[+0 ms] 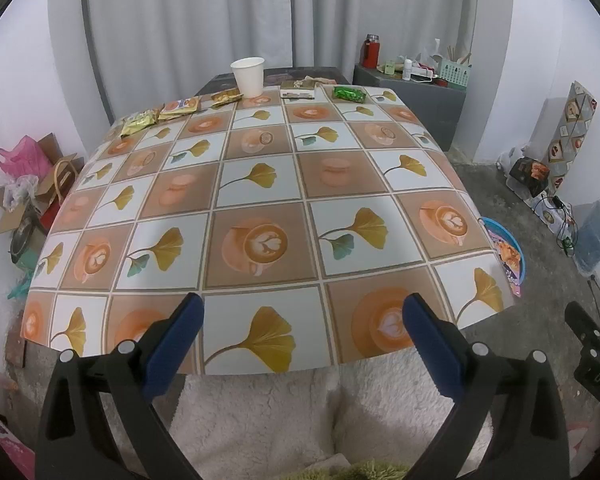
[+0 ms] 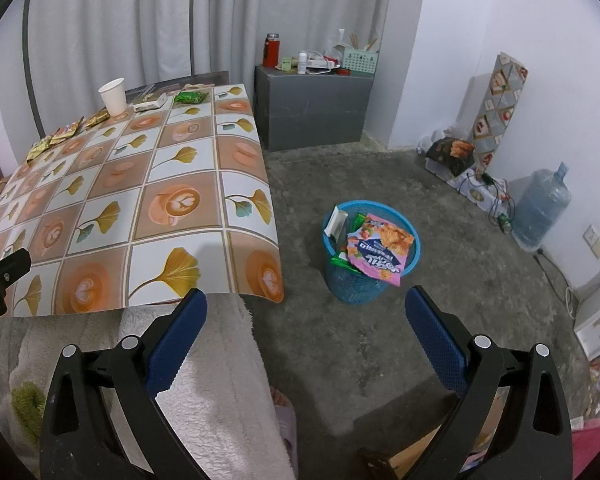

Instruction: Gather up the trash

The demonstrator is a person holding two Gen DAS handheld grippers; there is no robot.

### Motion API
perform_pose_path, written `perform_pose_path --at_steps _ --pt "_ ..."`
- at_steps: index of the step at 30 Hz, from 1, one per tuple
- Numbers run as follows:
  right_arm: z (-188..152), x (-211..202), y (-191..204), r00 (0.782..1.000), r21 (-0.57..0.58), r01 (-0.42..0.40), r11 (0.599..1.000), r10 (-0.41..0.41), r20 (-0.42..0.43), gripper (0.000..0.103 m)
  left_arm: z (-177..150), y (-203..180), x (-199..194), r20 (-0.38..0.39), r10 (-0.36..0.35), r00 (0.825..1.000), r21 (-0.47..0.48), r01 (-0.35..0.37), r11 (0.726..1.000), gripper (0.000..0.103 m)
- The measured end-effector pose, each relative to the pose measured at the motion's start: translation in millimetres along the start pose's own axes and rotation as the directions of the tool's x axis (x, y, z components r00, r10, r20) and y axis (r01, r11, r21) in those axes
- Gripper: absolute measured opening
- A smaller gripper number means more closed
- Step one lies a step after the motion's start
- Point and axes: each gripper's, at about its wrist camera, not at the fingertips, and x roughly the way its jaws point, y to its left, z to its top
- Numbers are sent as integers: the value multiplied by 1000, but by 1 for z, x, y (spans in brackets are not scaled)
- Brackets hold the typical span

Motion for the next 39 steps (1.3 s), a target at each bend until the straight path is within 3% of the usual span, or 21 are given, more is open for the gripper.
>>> perform_pose_path --at_steps 39 --pt "0 0 -3 1000 -3 -4 1000 4 1 95 0 2 1 2 -4 1000 5 4 1000 97"
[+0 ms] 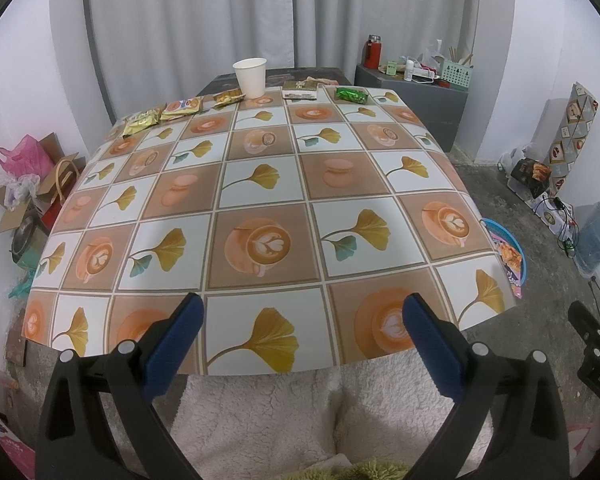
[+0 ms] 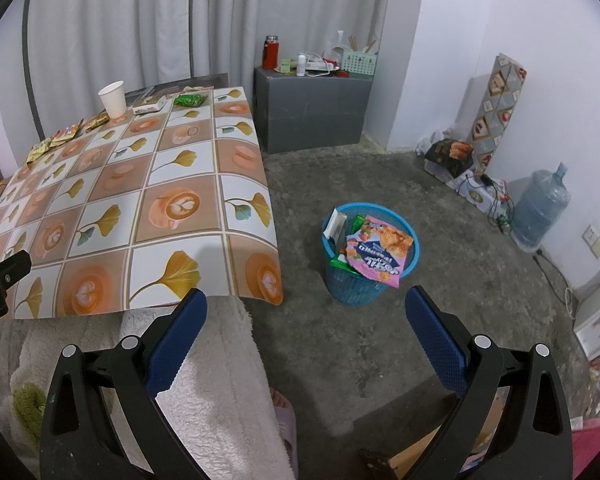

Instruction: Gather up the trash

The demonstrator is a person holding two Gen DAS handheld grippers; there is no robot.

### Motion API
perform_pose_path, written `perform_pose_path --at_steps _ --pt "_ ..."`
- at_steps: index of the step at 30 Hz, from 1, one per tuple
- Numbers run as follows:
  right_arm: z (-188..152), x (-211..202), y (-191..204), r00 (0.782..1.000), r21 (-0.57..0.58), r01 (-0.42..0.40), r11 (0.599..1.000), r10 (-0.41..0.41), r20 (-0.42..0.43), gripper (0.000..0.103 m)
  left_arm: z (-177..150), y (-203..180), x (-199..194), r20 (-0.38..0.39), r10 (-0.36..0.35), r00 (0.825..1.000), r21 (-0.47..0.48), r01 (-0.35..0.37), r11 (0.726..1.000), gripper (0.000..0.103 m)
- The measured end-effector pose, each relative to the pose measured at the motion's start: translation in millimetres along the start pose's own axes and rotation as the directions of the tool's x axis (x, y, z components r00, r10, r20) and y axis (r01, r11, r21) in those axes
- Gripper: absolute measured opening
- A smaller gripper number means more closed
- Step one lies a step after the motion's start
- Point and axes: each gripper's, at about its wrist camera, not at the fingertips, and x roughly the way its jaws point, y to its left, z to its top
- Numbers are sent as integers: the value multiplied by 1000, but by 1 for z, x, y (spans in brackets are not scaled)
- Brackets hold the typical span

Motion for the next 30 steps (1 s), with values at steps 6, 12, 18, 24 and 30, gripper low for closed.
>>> perform_pose_path --at_steps 6,12,18,24,30 --pt "0 0 0 1000 0 -1 1000 1 0 95 0 -1 -1 2 2 1000 2 -2 1000 97" --pt "0 0 0 1000 0 0 1000 0 0 95 0 -1 0 2 3 1000 1 -3 1000 97" --pt "0 0 0 1000 0 -1 1000 1 1 95 1 0 0 3 1 1000 3 -1 1000 97" --pt "0 0 0 1000 0 0 1000 0 1 95 1 1 0 4 0 1000 5 0 1000 97" --pt "-1 0 0 1000 0 -1 1000 1 0 95 0 2 1 1 -1 1000 4 1 1000 97"
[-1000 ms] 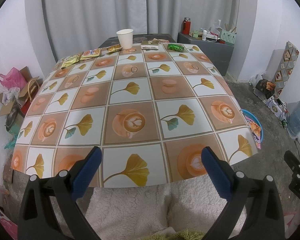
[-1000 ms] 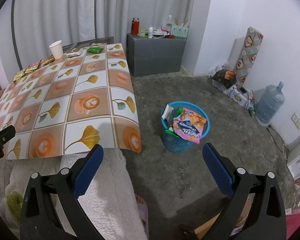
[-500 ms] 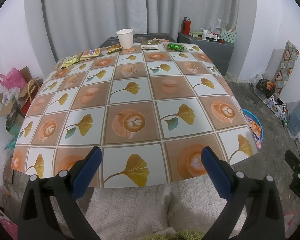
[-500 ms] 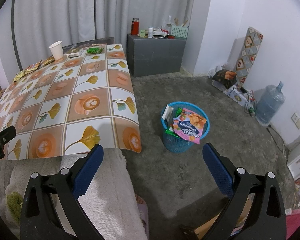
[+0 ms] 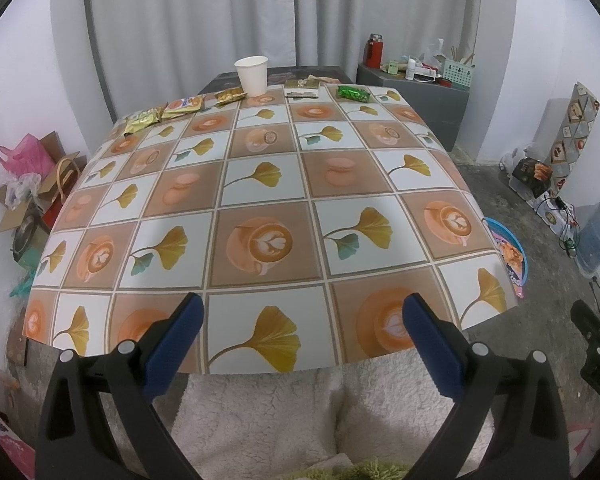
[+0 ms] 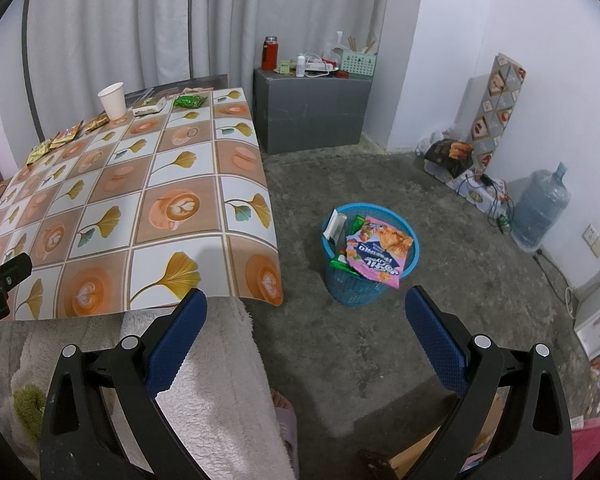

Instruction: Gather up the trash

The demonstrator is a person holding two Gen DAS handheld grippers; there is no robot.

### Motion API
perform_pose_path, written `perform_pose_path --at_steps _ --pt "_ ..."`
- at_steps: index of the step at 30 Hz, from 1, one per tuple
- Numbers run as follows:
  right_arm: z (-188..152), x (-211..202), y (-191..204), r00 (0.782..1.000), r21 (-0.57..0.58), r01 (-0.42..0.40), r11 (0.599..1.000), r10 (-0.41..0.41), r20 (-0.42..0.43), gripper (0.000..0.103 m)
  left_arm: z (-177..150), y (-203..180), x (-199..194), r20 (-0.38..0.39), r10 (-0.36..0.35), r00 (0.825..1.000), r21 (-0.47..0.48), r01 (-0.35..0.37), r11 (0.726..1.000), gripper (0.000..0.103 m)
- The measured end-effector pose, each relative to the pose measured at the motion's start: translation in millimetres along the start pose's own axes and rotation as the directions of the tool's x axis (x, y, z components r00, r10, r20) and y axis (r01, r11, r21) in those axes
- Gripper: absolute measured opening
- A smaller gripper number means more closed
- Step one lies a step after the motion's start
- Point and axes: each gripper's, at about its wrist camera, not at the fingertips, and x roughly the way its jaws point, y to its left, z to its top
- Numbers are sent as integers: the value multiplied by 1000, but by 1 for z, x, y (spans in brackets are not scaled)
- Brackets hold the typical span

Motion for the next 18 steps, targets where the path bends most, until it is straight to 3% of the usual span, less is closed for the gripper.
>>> perform_pose_path --at_steps 18 --pt "0 0 0 1000 2 0 1000 0 1 95 1 0 0 4 1 1000 3 -1 1000 97"
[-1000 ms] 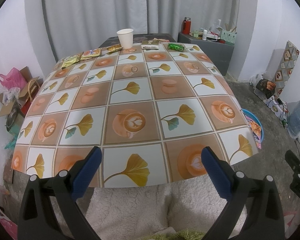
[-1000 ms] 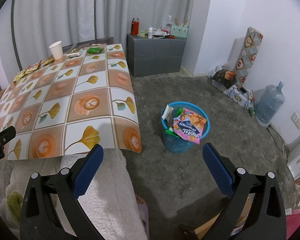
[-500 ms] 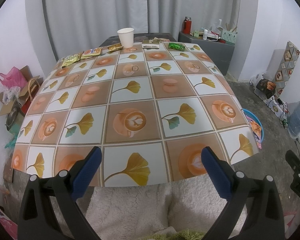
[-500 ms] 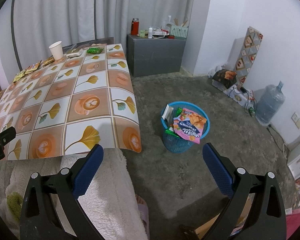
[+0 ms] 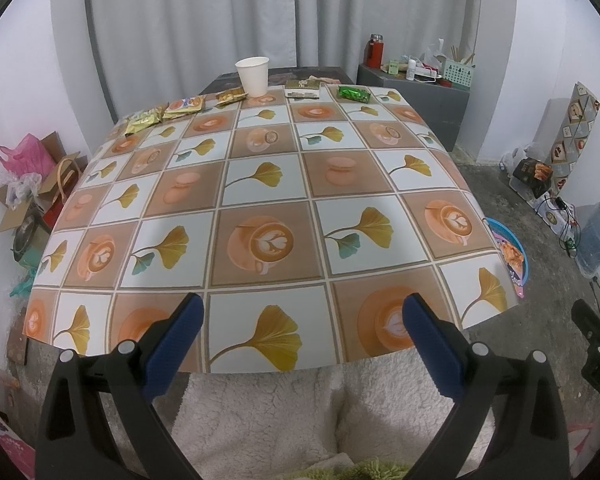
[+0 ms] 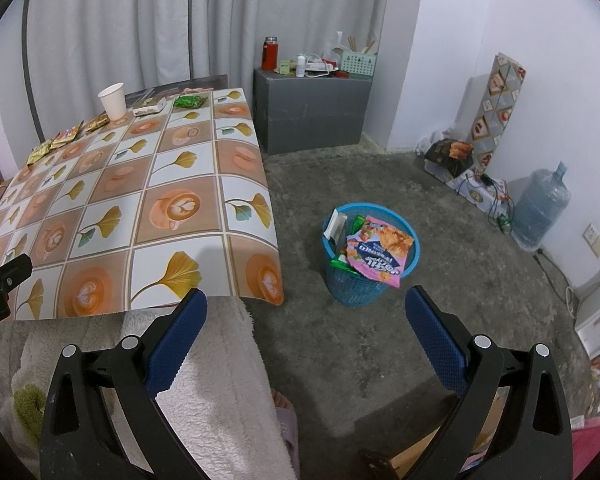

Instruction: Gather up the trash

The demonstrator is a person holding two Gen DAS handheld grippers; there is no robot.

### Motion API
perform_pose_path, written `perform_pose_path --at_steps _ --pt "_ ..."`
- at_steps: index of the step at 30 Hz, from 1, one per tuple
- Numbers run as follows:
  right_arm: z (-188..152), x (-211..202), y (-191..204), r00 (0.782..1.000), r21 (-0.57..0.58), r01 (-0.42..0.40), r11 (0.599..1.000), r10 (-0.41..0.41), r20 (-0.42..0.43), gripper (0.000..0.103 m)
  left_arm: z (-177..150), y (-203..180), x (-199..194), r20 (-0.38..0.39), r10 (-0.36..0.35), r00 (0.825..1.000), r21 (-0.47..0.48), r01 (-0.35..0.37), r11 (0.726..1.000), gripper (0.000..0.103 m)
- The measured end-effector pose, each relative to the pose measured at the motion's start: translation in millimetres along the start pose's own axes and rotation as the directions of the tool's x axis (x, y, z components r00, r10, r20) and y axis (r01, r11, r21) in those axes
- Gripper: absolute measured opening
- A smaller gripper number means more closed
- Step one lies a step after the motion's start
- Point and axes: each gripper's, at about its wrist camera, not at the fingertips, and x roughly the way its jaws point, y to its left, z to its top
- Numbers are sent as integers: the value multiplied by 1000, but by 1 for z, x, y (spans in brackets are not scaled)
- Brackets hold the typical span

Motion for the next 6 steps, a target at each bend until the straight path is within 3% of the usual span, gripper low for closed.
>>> perform_pose_path --at_steps 6 --pt "0 0 1 1000 0 1 1000 -1 0 95 -2 5 0 0 1 1000 -2 -1 1000 97"
